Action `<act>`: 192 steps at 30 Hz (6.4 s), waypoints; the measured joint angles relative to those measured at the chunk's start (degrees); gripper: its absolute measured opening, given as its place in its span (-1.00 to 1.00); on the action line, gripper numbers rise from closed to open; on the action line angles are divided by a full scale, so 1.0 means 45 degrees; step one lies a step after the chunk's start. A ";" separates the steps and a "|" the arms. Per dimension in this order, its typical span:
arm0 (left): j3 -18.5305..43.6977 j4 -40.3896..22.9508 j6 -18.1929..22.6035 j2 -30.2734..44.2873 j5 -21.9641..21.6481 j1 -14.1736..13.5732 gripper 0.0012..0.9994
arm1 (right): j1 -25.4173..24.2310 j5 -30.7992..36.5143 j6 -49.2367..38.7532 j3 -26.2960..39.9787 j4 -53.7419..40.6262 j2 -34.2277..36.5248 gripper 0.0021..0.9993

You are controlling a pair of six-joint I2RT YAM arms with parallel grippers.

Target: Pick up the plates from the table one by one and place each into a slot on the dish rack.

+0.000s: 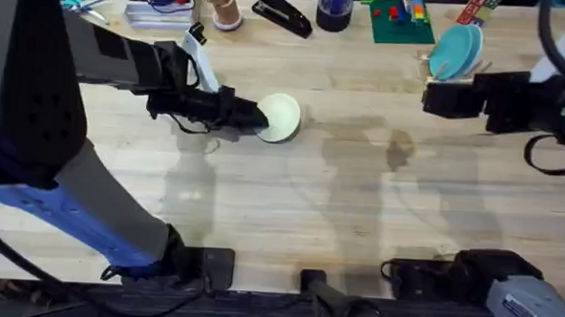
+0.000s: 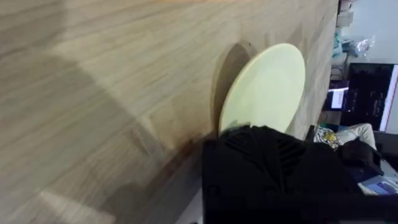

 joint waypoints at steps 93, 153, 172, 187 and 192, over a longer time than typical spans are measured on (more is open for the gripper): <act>0.0000 -0.0062 0.0000 0.0000 0.0101 0.0096 -0.92 | 0.6816 -0.3823 0.7109 0.0097 1.0409 1.1127 -0.91; 0.6290 -0.8782 -0.0360 -0.7966 -1.0081 -0.3599 0.97 | 0.5006 0.6606 0.3625 0.8938 -0.7281 0.3759 -0.95; 0.6290 -0.8782 -0.0389 -0.7966 -1.0263 -0.3599 0.99 | -0.0771 0.5540 0.0783 1.3937 -0.7937 0.7664 -0.95; 0.6290 -0.8675 -0.0389 -0.7965 -1.0263 -0.3599 0.99 | -0.2956 0.2844 -0.1537 1.3964 -0.6455 0.8995 -0.95; 0.6290 -0.8680 -0.0389 -0.7966 -1.0265 -0.3599 0.99 | -0.2956 0.2703 -0.1766 1.3969 -0.6460 0.8995 -0.95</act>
